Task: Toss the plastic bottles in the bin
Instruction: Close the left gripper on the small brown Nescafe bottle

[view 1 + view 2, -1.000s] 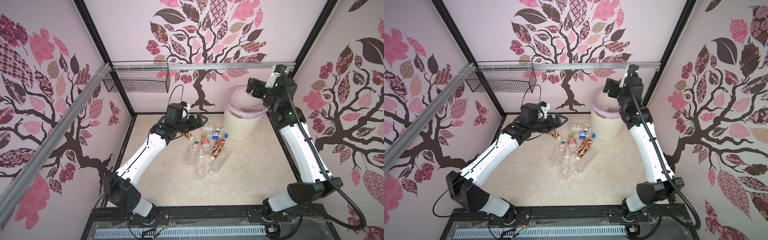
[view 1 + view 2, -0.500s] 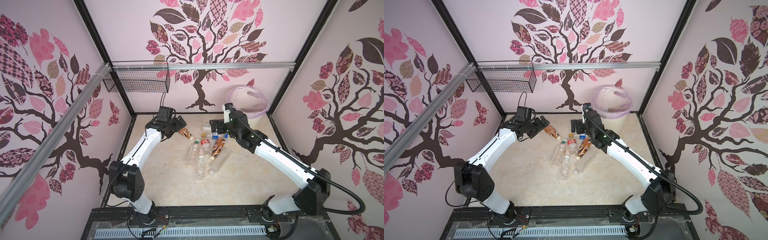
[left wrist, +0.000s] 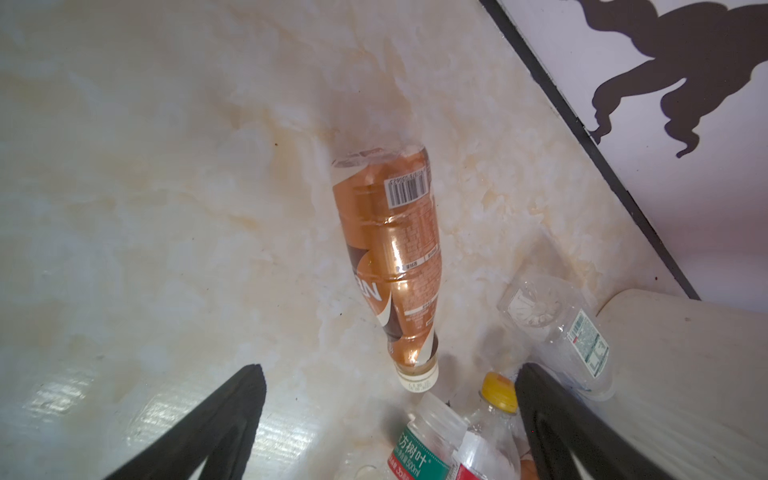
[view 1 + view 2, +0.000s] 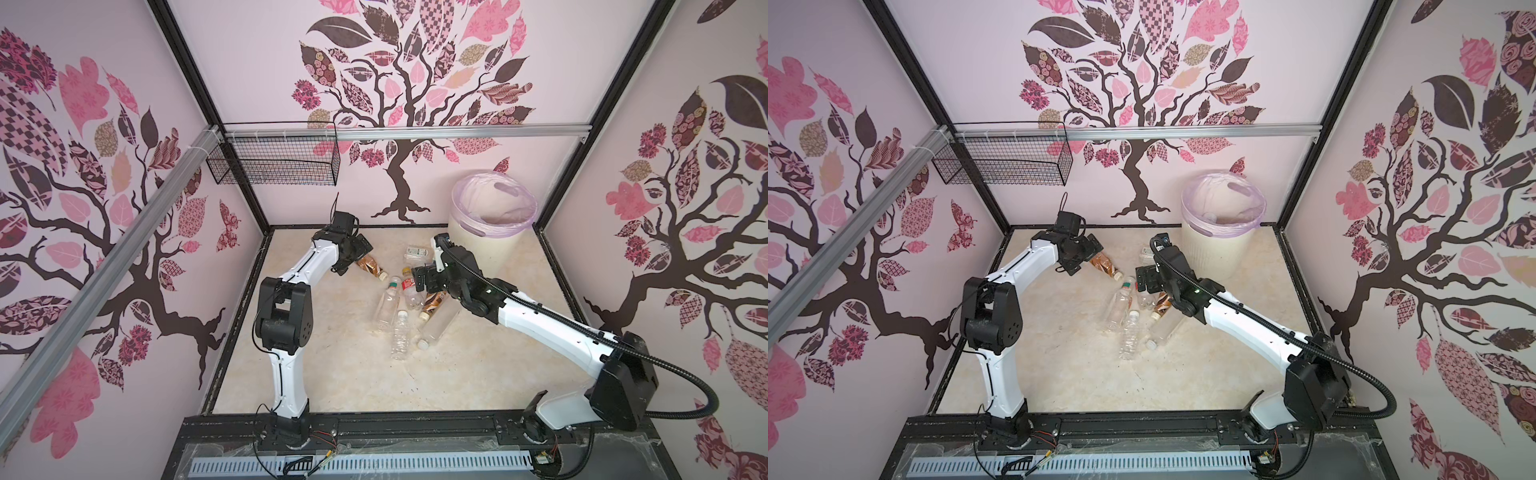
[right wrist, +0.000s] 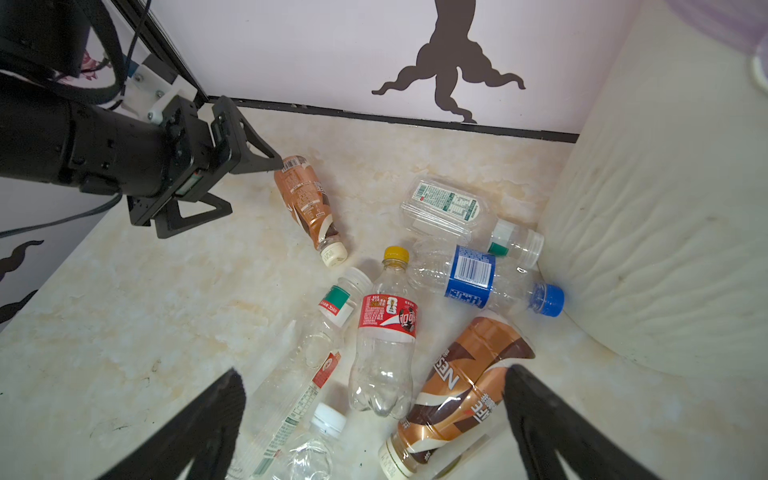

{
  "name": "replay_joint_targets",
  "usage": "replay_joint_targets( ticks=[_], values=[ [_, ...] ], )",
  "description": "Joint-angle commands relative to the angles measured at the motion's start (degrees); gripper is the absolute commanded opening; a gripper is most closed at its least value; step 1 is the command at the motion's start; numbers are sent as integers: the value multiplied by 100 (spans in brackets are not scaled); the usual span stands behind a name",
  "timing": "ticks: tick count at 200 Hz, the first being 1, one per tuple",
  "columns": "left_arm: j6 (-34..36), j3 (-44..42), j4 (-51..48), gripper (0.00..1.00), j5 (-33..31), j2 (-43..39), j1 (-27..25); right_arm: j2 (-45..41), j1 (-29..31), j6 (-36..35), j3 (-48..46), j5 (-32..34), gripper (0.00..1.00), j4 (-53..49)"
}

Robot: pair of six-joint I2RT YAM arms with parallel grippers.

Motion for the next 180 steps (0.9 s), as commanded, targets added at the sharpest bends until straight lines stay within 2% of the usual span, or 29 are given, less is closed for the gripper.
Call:
replay_joint_targets(
  ticks=[1,51,117,129,180],
  values=[
    [-145,396,68,98,-166,301,15,-224,15,29,-73,-10,99,214],
    [-293,1004,-17,98,-15,998,73,-194,15,-16,-134,0,100,291],
    [-610,1172,270,98,70,1428,141,-112,8,-6,-255,-49,99,379],
    [-615,1174,317,96,204,1509,200,-124,15,-12,-283,-27,99,403],
    [-546,1170,278,87,-35,1640,217,-187,13,-25,-414,-9,100,445]
  ],
)
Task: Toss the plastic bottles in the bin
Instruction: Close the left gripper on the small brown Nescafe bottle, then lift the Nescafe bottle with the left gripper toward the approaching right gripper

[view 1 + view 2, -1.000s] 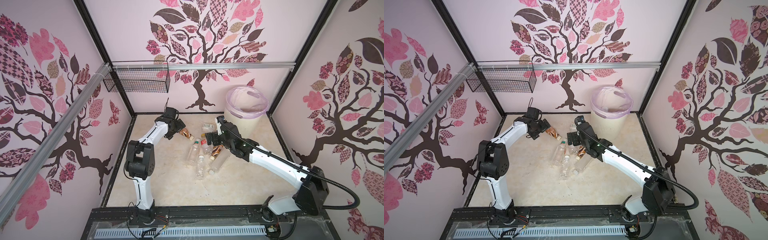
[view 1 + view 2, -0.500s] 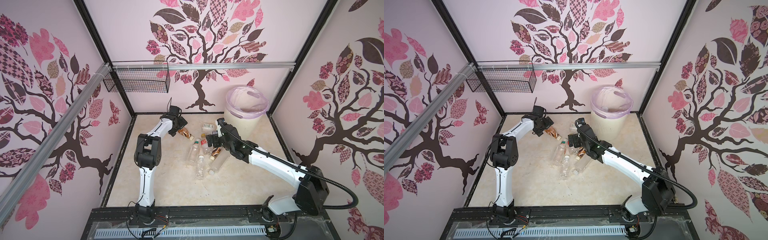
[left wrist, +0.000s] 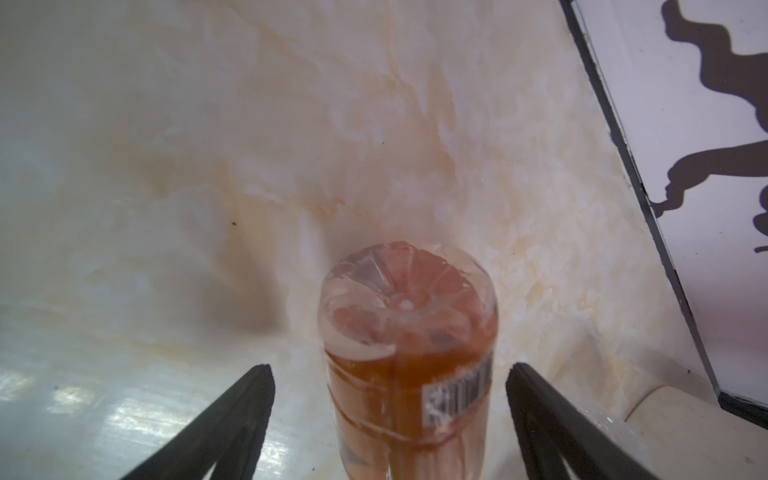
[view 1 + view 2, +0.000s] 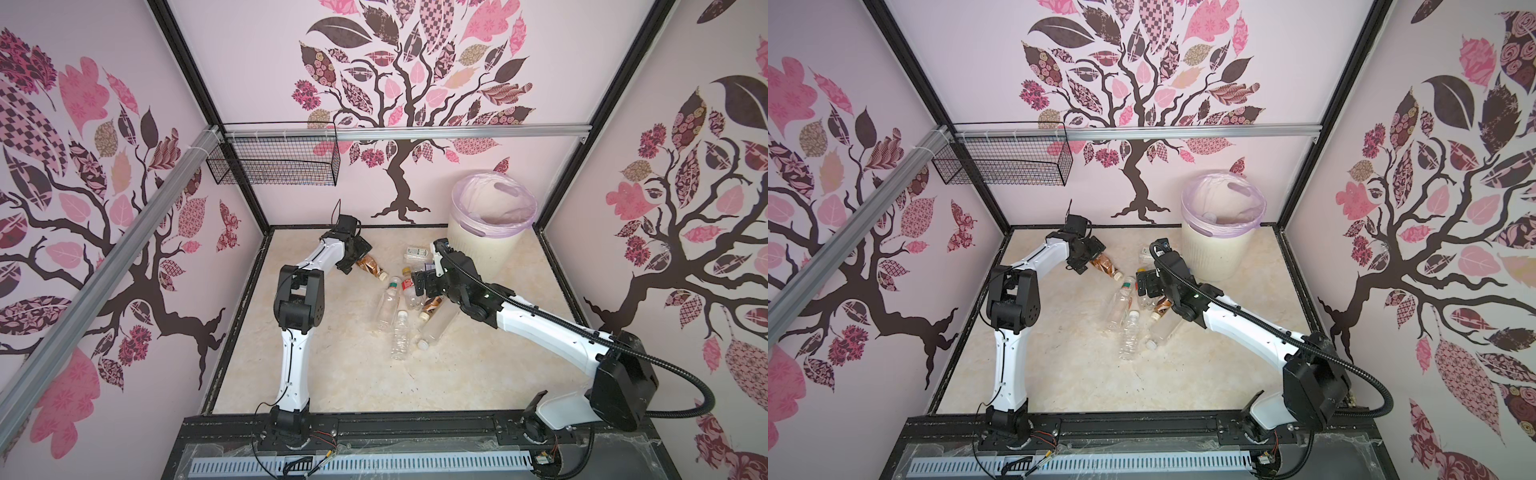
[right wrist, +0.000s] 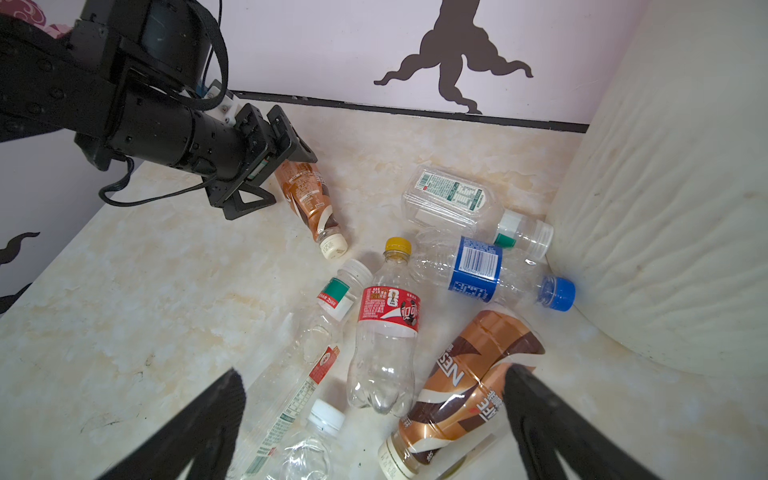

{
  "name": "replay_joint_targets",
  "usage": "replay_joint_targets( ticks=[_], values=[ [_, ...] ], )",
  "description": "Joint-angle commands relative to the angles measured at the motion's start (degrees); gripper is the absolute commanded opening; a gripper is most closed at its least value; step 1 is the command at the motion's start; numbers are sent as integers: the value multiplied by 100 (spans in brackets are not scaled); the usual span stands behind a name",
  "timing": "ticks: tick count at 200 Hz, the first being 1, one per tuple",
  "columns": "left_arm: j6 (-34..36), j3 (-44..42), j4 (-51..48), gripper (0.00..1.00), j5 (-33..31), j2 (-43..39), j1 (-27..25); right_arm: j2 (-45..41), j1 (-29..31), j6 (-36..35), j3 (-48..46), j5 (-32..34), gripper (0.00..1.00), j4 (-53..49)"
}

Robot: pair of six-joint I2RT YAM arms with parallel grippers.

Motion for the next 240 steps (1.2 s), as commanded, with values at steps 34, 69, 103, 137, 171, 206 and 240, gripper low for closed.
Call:
replay_joint_targets(
  ticks=[34,69,103,137,171,206,240],
  values=[
    [60,160,84,70,-46,166,26,-240,9,-35,-140,85,99,93],
    [205,21,114,53,40,146,22,-356,13,-41,-249,122,100,96],
    [347,-180,13,50,10,-31,48,-417,10,-53,-248,59,100,-2],
    [443,-492,40,49,26,-558,70,-478,7,-16,-169,-97,100,-207],
    [484,-1014,271,51,178,-1331,51,-608,14,4,-74,-273,100,-365],
    [405,-1636,622,51,261,-2123,-10,-524,11,-40,235,-339,100,-511],
    [699,-1781,523,55,345,-2767,-335,-341,8,-72,592,-625,100,-594]
  ],
)
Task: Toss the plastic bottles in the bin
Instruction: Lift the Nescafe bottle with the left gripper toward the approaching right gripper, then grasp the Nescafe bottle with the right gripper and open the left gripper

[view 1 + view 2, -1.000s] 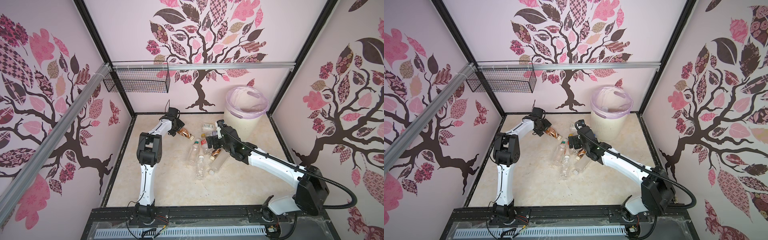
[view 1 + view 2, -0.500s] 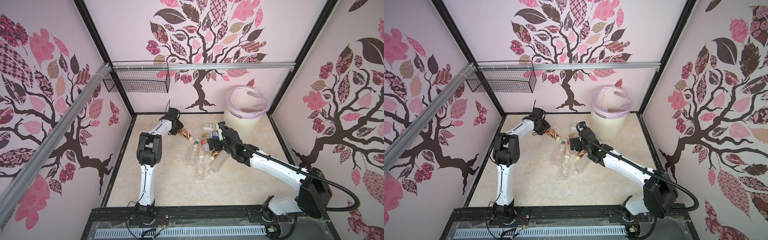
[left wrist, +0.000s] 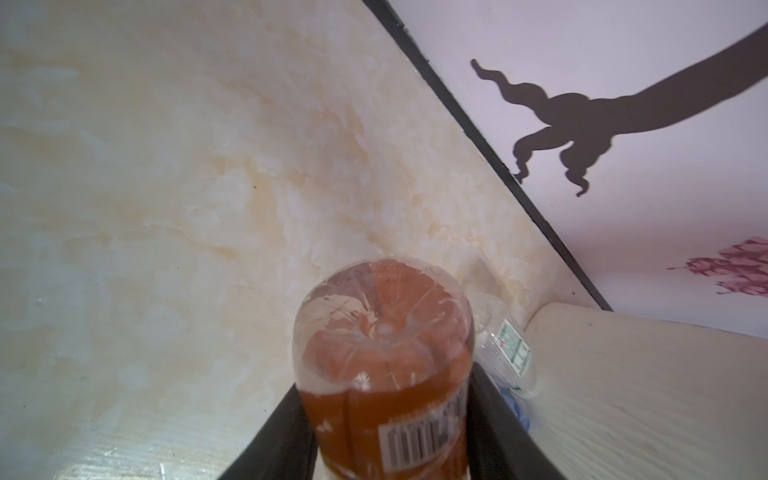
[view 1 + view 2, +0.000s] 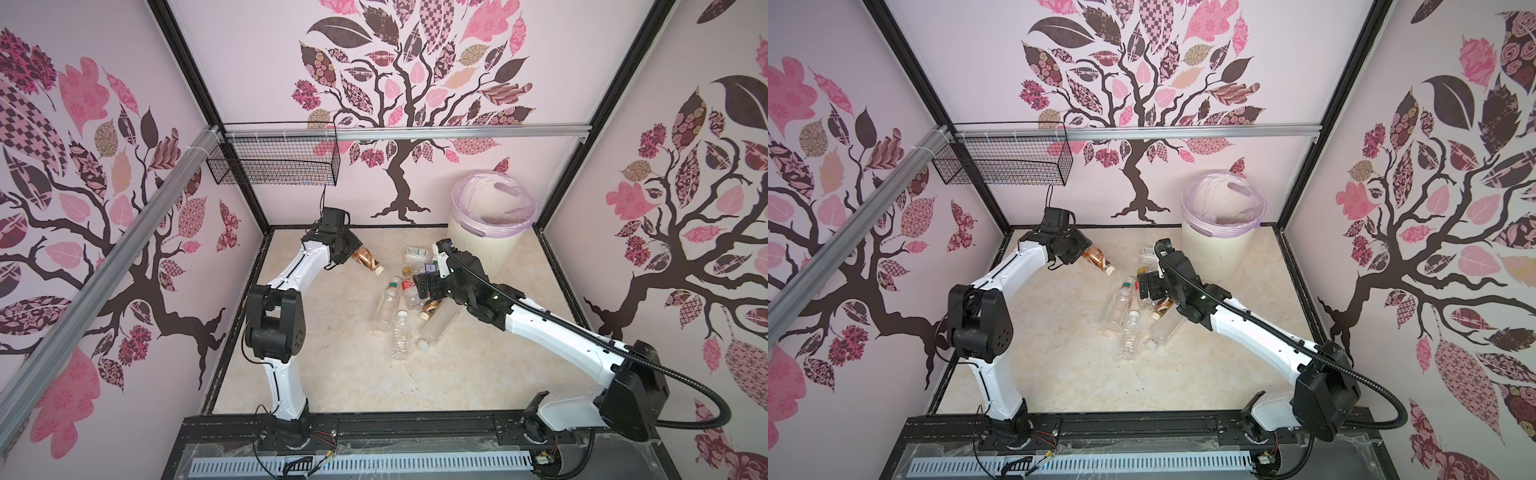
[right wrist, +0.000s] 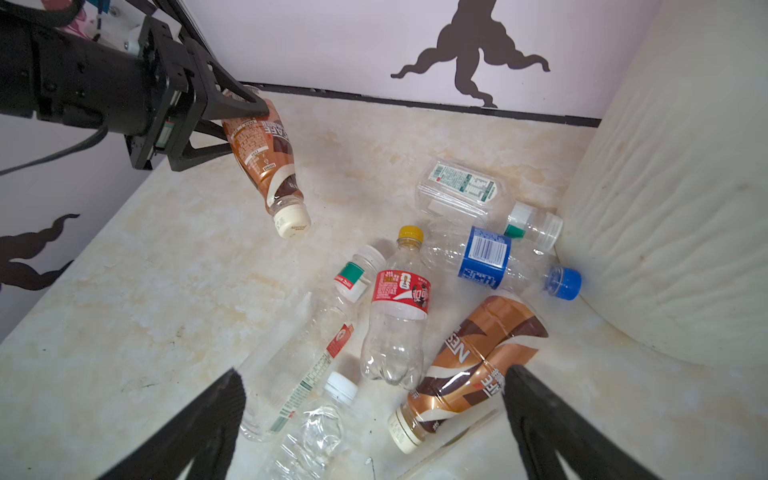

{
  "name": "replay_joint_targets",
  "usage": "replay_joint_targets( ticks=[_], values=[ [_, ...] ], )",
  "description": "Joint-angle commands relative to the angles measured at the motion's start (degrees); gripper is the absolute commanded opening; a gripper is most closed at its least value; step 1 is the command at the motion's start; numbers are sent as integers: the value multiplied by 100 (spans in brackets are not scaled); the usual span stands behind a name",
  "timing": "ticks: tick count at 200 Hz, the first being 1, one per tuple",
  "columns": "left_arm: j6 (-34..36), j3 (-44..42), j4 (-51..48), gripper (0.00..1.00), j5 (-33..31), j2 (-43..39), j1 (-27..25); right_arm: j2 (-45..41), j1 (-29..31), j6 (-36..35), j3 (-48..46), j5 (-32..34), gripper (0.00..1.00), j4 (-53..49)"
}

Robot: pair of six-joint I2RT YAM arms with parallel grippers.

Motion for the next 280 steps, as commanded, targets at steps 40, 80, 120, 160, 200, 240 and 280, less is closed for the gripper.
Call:
replay_joint_targets(
  ticks=[40,80,120,160,200,240,280],
  values=[
    [580,-448,166,56,27,-1175,-821,229,12,-91,622,-508,99,-74],
    [478,-744,244,55,333,-1655,-937,391,13,177,649,-792,100,197],
    [369,-1027,395,55,452,-2021,-1035,671,13,368,753,-1163,98,383],
    [294,-1177,468,55,493,-2143,-1093,842,13,570,828,-1458,93,534],
    [230,-1214,515,55,509,-2228,-1167,1026,6,725,930,-1694,88,612],
    [143,-1295,576,55,490,-2359,-1210,1208,19,898,1011,-1933,81,689],
    [144,-1281,564,55,514,-2420,-1227,1248,15,925,1030,-1977,68,754]
  ],
)
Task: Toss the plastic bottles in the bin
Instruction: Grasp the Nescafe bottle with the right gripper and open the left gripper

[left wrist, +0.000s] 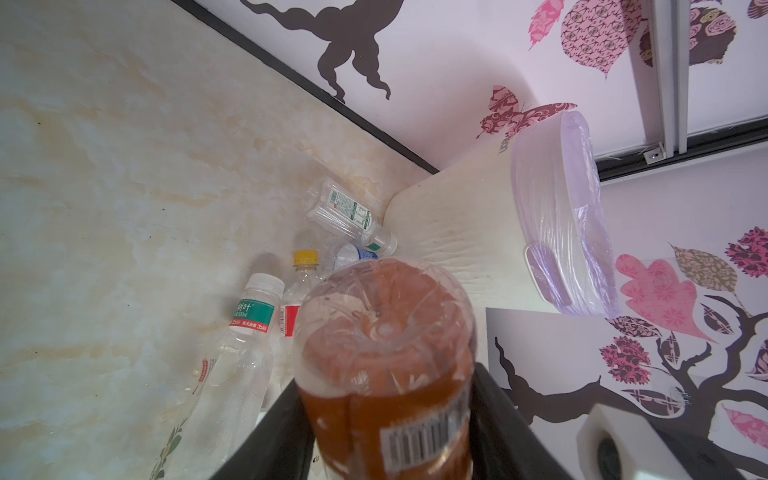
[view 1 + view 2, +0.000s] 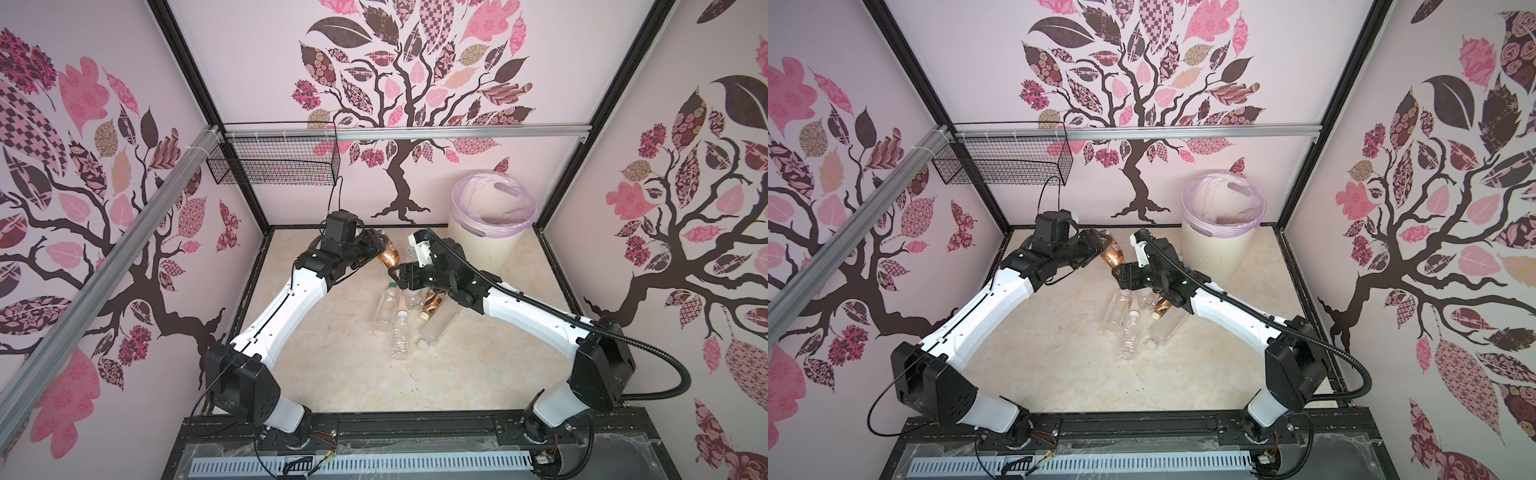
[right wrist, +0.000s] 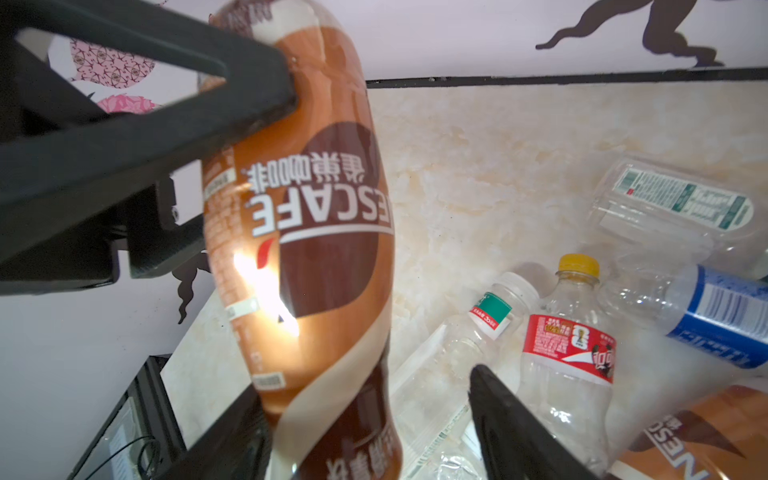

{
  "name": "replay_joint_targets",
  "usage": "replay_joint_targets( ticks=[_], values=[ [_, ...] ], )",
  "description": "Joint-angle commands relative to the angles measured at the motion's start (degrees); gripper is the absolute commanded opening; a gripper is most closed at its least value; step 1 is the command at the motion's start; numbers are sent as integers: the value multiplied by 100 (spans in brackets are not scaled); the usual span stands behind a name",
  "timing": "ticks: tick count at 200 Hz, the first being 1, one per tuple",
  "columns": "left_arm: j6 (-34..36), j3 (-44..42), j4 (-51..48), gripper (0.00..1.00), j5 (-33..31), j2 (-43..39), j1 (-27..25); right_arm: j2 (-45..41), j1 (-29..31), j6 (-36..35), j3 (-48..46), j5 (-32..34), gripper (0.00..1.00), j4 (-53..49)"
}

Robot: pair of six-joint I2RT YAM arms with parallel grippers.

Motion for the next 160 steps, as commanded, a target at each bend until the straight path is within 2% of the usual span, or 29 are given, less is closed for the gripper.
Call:
replay_joint_targets(
  ticks=[1,37,63,100,128,139,160],
  values=[
    [-21,-158,112,55,42,-198,-41,97,19,66,250,-107,68,98],
    [-3,-180,71,57,20,-221,-43,129,22,73,290,-213,49,74],
    [14,-191,16,62,-101,-222,-48,64,22,83,256,-189,45,73],
    [26,-76,-134,81,-250,-248,-42,-257,20,24,6,15,39,50],
    [202,187,-311,91,-319,-264,-42,-496,11,-219,-91,272,33,-180],
    [232,273,-342,98,-290,-264,-42,-535,9,-306,-63,384,33,-319],
    [304,427,-338,98,-165,-250,-42,-670,-33,-430,27,621,33,-524]
  ],
)
